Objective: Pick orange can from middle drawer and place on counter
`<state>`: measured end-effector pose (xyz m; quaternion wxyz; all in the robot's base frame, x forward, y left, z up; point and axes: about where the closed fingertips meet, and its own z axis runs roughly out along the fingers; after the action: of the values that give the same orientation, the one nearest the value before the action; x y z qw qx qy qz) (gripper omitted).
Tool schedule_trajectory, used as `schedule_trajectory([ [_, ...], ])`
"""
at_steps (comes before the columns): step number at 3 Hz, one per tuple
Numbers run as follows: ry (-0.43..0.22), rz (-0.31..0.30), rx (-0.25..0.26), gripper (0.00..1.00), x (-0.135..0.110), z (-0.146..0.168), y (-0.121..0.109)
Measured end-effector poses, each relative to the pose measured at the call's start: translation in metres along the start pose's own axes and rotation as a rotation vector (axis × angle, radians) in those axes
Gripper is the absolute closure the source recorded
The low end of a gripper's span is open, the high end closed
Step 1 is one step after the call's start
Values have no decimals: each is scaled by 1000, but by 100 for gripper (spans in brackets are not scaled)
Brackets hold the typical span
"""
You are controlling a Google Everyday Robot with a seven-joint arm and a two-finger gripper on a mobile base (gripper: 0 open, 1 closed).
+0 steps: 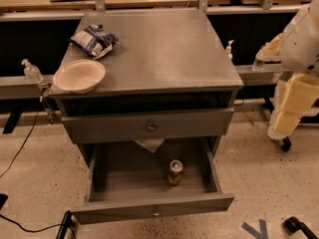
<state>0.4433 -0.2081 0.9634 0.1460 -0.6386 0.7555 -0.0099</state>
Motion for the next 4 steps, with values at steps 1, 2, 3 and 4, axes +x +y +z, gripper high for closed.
schedule_trajectory([
  [1,-163,-78,-81,0,-9,58,23],
  [2,-374,-101,-120,0,-34,115,63],
  [3,-518,-112,-92,0,-64,132,80],
  [4,-522,-112,-86,0,-66,131,79],
])
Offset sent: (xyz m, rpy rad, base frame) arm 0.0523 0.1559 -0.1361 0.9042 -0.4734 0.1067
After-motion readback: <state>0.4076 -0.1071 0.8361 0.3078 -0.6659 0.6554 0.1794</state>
